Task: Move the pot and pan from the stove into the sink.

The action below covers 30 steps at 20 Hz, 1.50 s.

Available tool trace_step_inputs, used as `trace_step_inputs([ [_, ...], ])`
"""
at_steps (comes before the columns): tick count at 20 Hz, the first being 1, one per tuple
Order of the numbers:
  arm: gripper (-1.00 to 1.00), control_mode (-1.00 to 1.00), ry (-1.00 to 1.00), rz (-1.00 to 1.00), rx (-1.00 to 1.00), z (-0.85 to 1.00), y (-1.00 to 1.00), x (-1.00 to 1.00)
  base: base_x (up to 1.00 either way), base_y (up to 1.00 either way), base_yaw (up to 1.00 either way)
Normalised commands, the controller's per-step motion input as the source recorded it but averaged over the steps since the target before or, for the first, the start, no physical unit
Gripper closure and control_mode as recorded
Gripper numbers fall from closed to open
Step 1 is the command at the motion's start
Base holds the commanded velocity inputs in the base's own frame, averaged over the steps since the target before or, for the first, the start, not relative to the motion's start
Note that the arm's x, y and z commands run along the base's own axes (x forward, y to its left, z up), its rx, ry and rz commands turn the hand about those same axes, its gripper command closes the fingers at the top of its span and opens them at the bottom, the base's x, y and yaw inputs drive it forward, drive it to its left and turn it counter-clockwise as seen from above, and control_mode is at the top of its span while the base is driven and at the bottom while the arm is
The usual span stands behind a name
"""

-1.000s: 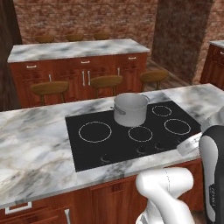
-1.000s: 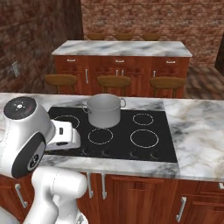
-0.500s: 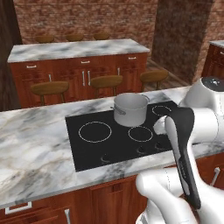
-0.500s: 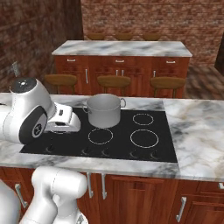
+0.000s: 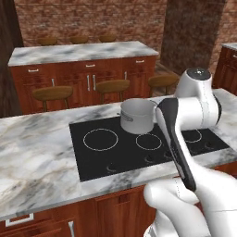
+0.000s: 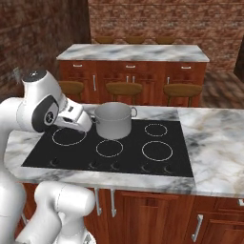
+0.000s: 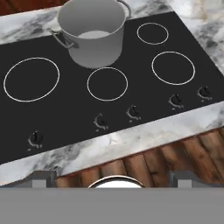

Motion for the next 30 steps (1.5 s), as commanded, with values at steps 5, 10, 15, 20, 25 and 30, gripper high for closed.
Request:
trace_step_inputs([
  [5, -1.0, -1.0, 0.02, -0.33, 0.06, 0.09, -0.1, 0.37, 0.0, 0.0, 0.0],
  [10, -1.0, -1.0, 0.04, -0.37, 0.09, 0.01, -0.15, 0.19, 0.0, 0.0, 0.0],
  [15, -1.0, -1.0, 0.01, -0.09, 0.05, 0.0, -0.07, 0.0, 0.0, 0.0, 0.0],
  [20, -1.0, -1.0, -0.09, -0.03, 0.24, -0.08, -0.53, -0.07, 0.0, 0.0, 0.0],
  [25, -1.0, -1.0, -0.09, -0.01, 0.16, -0.06, -0.36, -0.02, 0.0, 0.0, 0.0],
  [30, -1.0, -1.0, 0.0, -0.01, 0.0, 0.0, 0.01, 0.11, 0.0, 0.0, 0.0],
])
